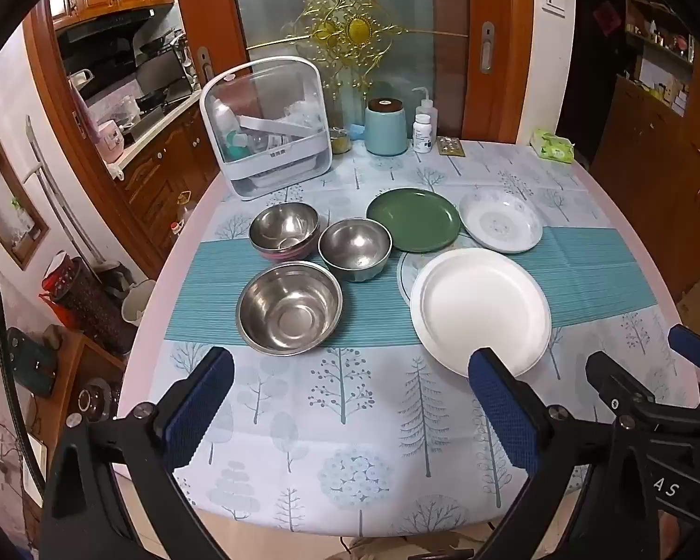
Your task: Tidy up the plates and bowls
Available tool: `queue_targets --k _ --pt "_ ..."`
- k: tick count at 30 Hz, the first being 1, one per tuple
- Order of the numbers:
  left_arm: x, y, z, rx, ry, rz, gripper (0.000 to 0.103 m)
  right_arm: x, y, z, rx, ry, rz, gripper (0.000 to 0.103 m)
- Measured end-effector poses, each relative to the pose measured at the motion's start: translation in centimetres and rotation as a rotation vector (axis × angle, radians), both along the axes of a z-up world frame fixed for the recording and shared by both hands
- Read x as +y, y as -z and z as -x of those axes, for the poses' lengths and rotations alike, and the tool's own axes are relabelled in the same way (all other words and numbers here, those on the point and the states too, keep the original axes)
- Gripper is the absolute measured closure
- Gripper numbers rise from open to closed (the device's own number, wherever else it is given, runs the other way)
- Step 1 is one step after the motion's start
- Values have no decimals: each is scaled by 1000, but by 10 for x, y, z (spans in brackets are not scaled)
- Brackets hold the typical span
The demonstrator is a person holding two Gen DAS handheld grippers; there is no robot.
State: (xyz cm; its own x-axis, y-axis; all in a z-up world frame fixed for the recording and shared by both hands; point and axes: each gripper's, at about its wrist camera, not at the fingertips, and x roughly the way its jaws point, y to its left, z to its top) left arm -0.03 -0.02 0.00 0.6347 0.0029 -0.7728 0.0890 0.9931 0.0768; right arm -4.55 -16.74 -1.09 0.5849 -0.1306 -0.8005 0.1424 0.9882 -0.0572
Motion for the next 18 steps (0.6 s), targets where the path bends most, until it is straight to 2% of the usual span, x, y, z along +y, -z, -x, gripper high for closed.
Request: queue_targets --k 10,18 --pt "0 -3 3 1 5 11 3 1 4 1 2 2 6 4" --pt "1 5 -4 15 27 35 3 1 5 -2 3 11 5 5"
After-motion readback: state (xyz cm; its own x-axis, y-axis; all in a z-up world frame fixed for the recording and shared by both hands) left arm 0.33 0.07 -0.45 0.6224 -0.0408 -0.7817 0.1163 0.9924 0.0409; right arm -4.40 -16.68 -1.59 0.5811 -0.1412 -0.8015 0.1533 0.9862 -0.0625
